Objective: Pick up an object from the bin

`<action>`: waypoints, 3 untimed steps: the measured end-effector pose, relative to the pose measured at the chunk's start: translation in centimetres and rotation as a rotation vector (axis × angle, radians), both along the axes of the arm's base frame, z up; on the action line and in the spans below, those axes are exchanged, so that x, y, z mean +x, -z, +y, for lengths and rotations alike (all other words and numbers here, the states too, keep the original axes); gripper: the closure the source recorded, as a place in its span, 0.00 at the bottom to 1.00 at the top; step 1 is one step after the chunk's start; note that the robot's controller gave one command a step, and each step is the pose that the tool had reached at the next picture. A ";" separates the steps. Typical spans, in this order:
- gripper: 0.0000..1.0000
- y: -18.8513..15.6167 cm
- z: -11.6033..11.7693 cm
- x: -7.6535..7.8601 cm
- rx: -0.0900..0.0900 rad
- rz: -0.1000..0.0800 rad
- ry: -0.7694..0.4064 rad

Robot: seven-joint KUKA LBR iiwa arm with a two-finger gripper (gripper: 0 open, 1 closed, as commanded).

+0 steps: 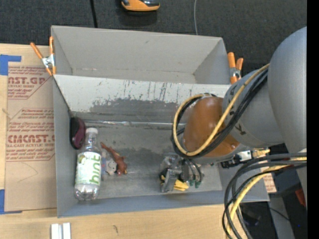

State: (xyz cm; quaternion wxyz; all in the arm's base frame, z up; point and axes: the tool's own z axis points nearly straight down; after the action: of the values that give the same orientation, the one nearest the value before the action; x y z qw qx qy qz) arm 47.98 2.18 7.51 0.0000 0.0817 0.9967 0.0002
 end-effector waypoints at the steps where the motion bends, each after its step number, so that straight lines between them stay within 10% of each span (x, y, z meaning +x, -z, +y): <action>1: 1.00 -1.1 0.0 -0.1 0.001 0.003 -0.001; 3: 1.00 -3.0 0.1 -0.1 0.001 0.006 -0.002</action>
Offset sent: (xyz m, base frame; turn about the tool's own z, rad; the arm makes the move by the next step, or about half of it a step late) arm 0.0001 0.0000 0.0207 0.0000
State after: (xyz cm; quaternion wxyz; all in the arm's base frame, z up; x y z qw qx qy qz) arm 47.84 2.27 10.53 -0.0028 0.0809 0.9967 0.0004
